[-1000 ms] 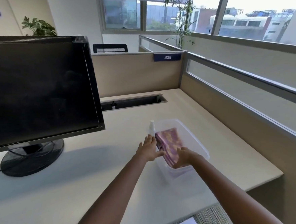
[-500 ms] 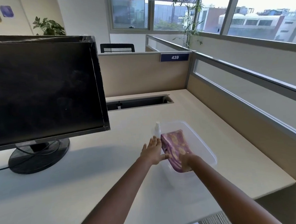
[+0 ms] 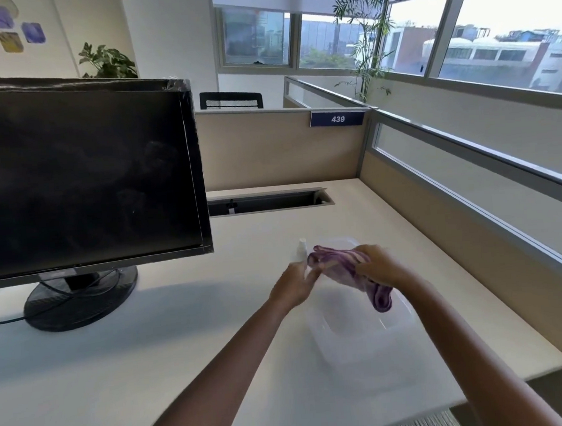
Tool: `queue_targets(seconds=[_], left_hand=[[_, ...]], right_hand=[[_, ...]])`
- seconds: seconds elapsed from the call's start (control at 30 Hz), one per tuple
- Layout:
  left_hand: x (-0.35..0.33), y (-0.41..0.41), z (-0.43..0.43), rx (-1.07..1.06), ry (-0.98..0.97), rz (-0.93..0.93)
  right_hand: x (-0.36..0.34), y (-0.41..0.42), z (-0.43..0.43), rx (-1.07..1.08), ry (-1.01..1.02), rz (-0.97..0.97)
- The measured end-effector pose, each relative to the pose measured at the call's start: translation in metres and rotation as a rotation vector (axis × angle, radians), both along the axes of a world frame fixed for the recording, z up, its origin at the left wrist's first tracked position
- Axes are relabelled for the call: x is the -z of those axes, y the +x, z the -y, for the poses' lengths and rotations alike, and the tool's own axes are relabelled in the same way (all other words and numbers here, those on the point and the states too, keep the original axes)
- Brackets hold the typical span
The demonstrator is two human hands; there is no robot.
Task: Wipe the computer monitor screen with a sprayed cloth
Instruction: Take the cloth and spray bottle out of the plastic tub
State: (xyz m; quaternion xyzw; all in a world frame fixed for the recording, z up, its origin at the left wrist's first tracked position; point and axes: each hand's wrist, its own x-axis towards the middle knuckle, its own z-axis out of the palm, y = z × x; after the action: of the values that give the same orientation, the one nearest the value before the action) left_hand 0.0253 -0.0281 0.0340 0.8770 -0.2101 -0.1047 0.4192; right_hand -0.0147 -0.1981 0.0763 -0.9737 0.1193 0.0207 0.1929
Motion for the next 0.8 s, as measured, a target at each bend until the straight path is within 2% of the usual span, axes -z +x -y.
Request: queue_targets(seconds=[0.13, 0.23, 0.3, 0.43, 0.6, 0.7, 0.8], left_hand=[[-0.031, 0.004, 0.008, -0.231, -0.352, -0.263], [-0.048, 0.011, 0.005, -0.264, -0.575, -0.441], [-0.057, 0.013, -0.001, -0.275, -0.650, -0.459], [-0.062, 0.019, -0.016, -0.387, -0.672, -0.286], [-0.056, 0.025, -0.042, -0.437, -0.720, -0.239], [-0.050, 0.030, -0.060, -0.438, -0.788, -0.294], [-0.039, 0.035, -0.078, -0.450, -0.870, -0.402]], right_hand=[[-0.028, -0.022, -0.029, -0.052, 0.002, 0.190], [-0.038, -0.041, -0.055, -0.134, -0.070, 0.334], [-0.036, -0.051, -0.071, -0.199, -0.127, 0.401], [-0.019, -0.055, -0.097, -0.286, -0.150, 0.370], [0.010, -0.041, -0.111, -0.322, 0.187, 0.366], [0.018, -0.022, -0.118, -0.200, 0.384, 0.434], [0.028, -0.001, -0.127, -0.032, 0.592, 0.356]])
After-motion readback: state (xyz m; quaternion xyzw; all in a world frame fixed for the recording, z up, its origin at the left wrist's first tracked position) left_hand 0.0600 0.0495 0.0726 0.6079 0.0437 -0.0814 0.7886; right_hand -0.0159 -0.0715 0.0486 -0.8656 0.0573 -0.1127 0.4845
